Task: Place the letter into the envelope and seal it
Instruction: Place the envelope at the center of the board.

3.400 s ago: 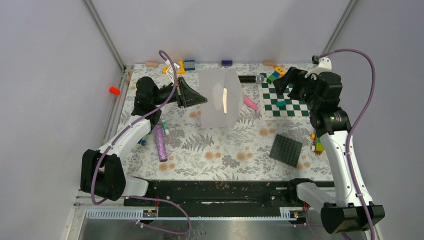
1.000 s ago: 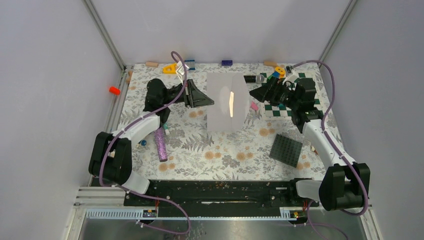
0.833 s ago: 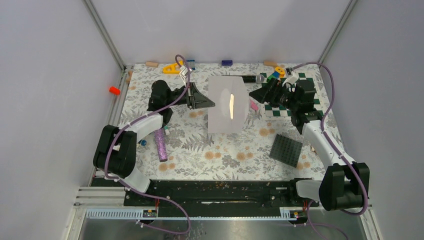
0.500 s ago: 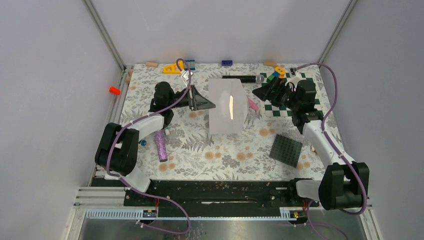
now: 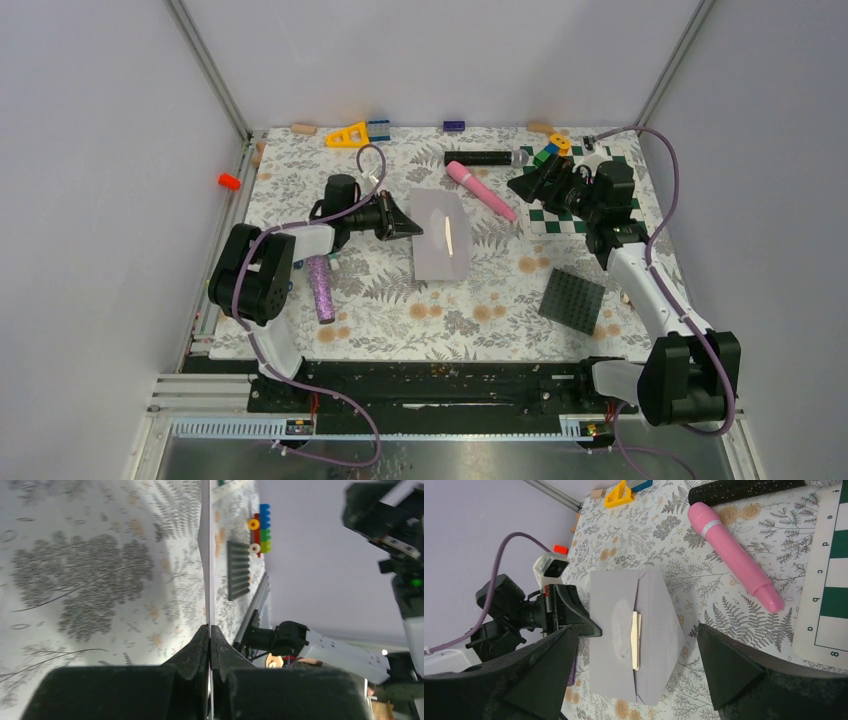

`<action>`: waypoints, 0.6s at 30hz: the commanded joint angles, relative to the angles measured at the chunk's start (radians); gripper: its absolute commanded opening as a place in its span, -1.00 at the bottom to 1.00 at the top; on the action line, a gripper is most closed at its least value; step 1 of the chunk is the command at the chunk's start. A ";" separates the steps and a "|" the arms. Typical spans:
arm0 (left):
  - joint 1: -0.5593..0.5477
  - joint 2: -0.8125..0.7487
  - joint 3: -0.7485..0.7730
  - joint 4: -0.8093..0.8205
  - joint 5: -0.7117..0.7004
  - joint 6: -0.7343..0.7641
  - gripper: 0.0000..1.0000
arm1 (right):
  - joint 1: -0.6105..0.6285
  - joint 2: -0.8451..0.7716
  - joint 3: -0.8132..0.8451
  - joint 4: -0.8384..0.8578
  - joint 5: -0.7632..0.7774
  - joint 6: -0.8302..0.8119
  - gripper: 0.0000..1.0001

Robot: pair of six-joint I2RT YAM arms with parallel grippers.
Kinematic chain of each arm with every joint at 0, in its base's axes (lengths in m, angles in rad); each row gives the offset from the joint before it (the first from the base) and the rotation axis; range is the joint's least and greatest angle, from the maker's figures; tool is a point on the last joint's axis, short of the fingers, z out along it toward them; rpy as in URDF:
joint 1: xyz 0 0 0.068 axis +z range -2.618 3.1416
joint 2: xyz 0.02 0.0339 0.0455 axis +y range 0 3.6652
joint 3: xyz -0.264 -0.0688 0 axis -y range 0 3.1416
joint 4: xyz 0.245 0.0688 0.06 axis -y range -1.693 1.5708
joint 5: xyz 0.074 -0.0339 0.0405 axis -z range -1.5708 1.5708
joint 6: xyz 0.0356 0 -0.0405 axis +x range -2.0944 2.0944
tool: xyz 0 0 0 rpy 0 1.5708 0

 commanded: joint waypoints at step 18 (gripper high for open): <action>0.047 0.148 0.138 -0.312 -0.197 0.184 -0.28 | -0.006 -0.046 0.017 0.012 -0.007 -0.041 0.92</action>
